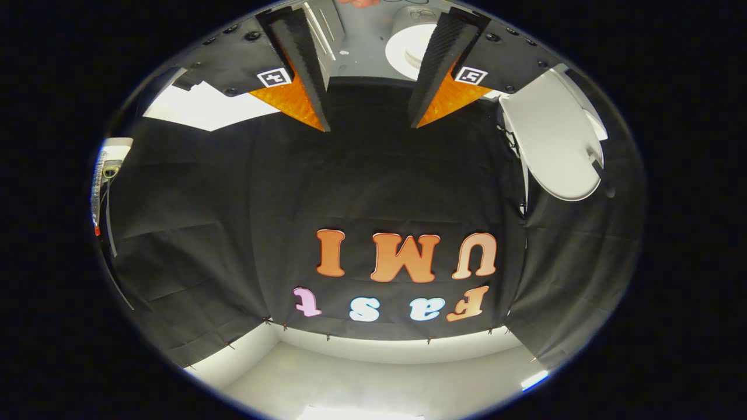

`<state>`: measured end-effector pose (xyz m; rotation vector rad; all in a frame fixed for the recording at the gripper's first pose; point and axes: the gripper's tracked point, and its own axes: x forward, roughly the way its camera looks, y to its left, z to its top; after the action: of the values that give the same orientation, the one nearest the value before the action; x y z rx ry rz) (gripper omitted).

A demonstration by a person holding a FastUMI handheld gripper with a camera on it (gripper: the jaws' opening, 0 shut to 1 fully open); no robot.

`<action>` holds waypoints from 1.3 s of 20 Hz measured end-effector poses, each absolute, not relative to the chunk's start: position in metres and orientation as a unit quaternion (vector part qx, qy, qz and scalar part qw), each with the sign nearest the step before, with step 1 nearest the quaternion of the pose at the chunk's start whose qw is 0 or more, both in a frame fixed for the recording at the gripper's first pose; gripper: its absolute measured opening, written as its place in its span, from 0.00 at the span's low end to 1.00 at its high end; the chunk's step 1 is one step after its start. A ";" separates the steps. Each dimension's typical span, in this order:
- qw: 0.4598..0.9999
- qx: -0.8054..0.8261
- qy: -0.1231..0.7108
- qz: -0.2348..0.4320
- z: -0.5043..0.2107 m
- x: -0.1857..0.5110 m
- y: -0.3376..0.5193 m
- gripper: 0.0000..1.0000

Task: Open the toilet lid.

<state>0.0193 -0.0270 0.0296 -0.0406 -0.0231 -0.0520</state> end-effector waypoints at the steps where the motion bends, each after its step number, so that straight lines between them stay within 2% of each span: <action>1: 0.999 -0.020 -0.014 -0.027 0.023 0.017 -0.028 0.86; 10: 0.999 0.015 0.013 -0.036 -0.009 0.017 -0.034 0.88; 14: 0.997 -0.019 0.002 -0.076 -0.007 0.014 -0.045 0.88; 26: 0.998 -0.016 0.011 -0.057 -0.012 0.013 -0.030 0.88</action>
<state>0.0129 -0.0304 -0.0117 -0.0320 0.0222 -0.1137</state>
